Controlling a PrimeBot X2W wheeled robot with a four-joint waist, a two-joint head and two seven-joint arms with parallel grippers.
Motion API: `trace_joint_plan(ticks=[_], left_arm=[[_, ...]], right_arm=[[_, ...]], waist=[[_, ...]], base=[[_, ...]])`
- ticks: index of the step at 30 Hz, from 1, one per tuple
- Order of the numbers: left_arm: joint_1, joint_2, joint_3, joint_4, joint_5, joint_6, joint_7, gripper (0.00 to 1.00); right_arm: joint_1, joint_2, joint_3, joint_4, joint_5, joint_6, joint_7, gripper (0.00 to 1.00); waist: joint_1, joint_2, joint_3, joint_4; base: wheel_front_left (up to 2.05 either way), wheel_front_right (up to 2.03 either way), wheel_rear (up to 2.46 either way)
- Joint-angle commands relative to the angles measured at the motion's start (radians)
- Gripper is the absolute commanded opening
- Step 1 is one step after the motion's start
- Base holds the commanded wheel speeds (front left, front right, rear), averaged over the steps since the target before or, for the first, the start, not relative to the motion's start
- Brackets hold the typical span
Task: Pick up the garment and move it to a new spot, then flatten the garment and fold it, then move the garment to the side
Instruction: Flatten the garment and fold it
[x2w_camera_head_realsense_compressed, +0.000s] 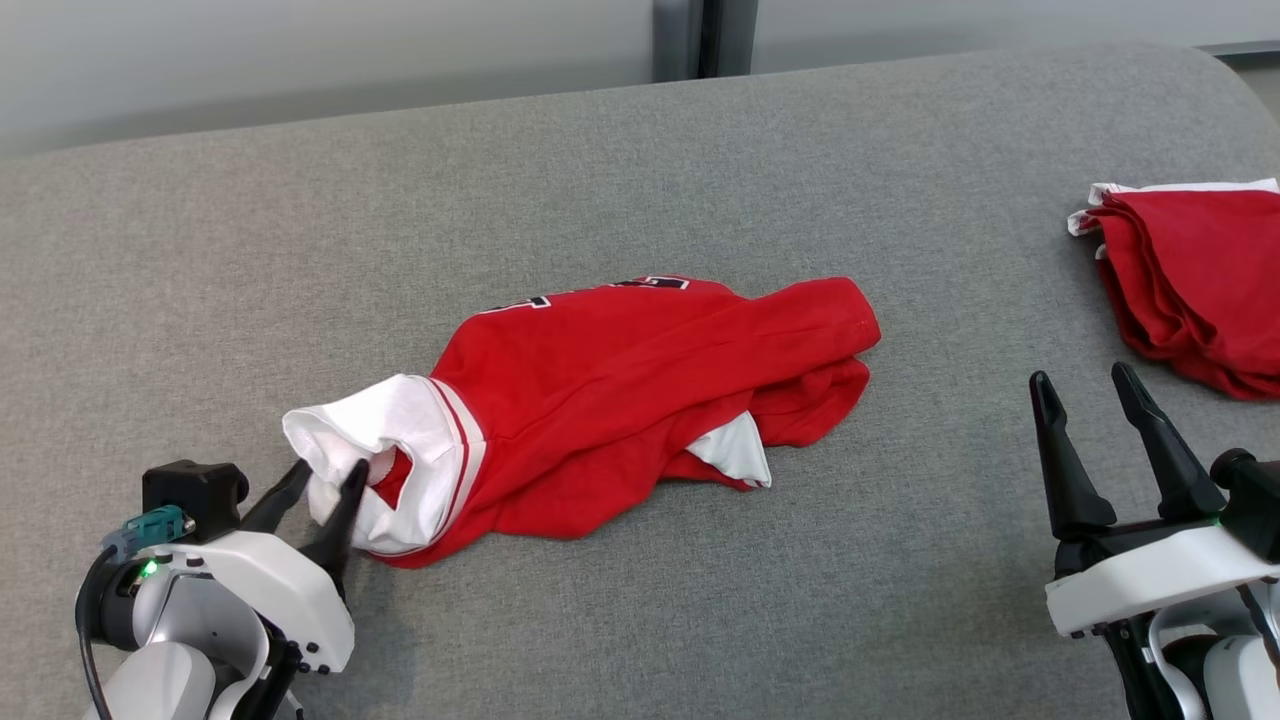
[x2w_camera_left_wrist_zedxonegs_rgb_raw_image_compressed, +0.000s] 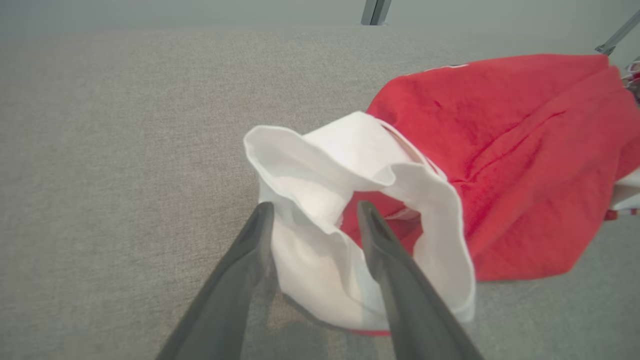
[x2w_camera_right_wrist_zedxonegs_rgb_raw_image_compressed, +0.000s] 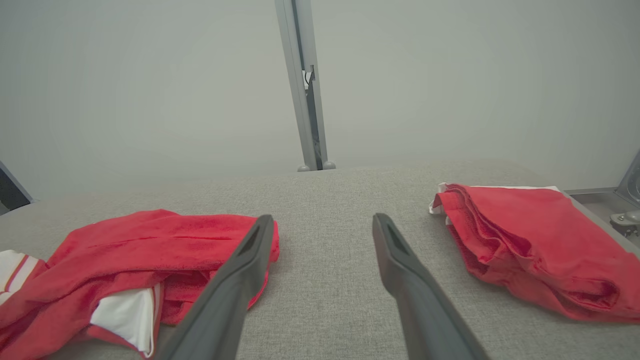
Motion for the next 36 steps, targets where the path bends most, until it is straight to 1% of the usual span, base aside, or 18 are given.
trace_joint_plan(ticks=[1, 7, 11, 13, 19, 24, 29, 30, 31, 32, 36], left_arm=[[-0.015, 0.005, 0.004, 0.002, 0.0, 0.006, -0.003, 0.0], [-0.011, 0.017, 0.008, -0.01, 0.008, 0.021, -0.001, 0.0], [-0.02, 0.027, 0.01, -0.039, 0.015, 0.03, 0.0, 0.0], [-0.031, 0.029, 0.007, -0.053, 0.022, 0.031, 0.0, 0.0], [-0.075, 0.022, -0.006, -0.067, 0.032, 0.019, -0.011, 0.0], [-0.103, 0.01, -0.017, -0.053, 0.039, 0.009, -0.029, 0.0], [-0.119, 0.001, -0.023, -0.032, 0.039, 0.002, -0.048, 0.0], [-0.12, 0.0, -0.023, -0.028, 0.038, 0.001, -0.052, 0.0], [-0.121, -0.002, -0.023, -0.024, 0.038, 0.002, -0.055, 0.0], [-0.123, -0.002, -0.021, -0.022, 0.038, 0.002, -0.062, 0.0], [-0.129, 0.001, -0.015, -0.021, 0.04, 0.002, -0.079, 0.0]], right_arm=[[-0.011, -0.003, -0.005, 0.004, 0.006, 0.0, -0.007, 1.0], [-0.029, -0.015, -0.008, 0.023, 0.011, 0.0, 0.022, 1.0], [-0.081, -0.05, 0.023, 0.063, 0.035, 0.0, 0.069, 1.0], [-0.117, -0.078, 0.043, 0.099, 0.053, 0.0, 0.09, 1.0], [-0.243, -0.147, 0.152, 0.216, 0.126, 0.0, 0.118, 1.0], [-0.335, -0.176, 0.231, 0.306, 0.192, 0.0, 0.115, 1.0], [-0.388, -0.207, 0.306, 0.364, 0.247, 0.0, 0.129, 1.0], [-0.393, -0.211, 0.316, 0.37, 0.265, 0.0, 0.131, 0.49], [-0.398, -0.218, 0.326, 0.372, 0.273, 0.0, 0.127, 0.31], [-0.404, -0.226, 0.333, 0.37, 0.281, 0.0, 0.119, 0.0], [-0.404, -0.242, 0.35, 0.357, 0.315, 0.0, 0.106, 0.0]], waist=[[0.0, 0.0, 0.003, -0.002], [0.0, 0.0, 0.015, 0.001], [0.0, 0.0, 0.032, 0.015], [0.0, 0.0, 0.046, 0.028], [0.0, 0.0, 0.104, 0.074], [0.0, 0.0, 0.136, 0.097], [0.0, 0.0, 0.147, 0.107], [0.0, 0.0, 0.148, 0.109], [0.0, 0.0, 0.148, 0.11], [0.0, 0.0, 0.148, 0.111], [0.0, 0.0, 0.146, 0.11]], base=[[0.0, 0.0, 0.0], [0.0, 0.0, 0.0], [0.0, 0.0, 0.0], [0.0, 0.0, 0.0], [0.0, 0.0, 0.0], [0.0, 0.0, 0.0], [0.0, 0.0, 0.0], [0.0, 0.0, 0.0], [0.0, 0.0, 0.0], [0.0, 0.0, 0.0], [0.0, 0.0, 0.0]])
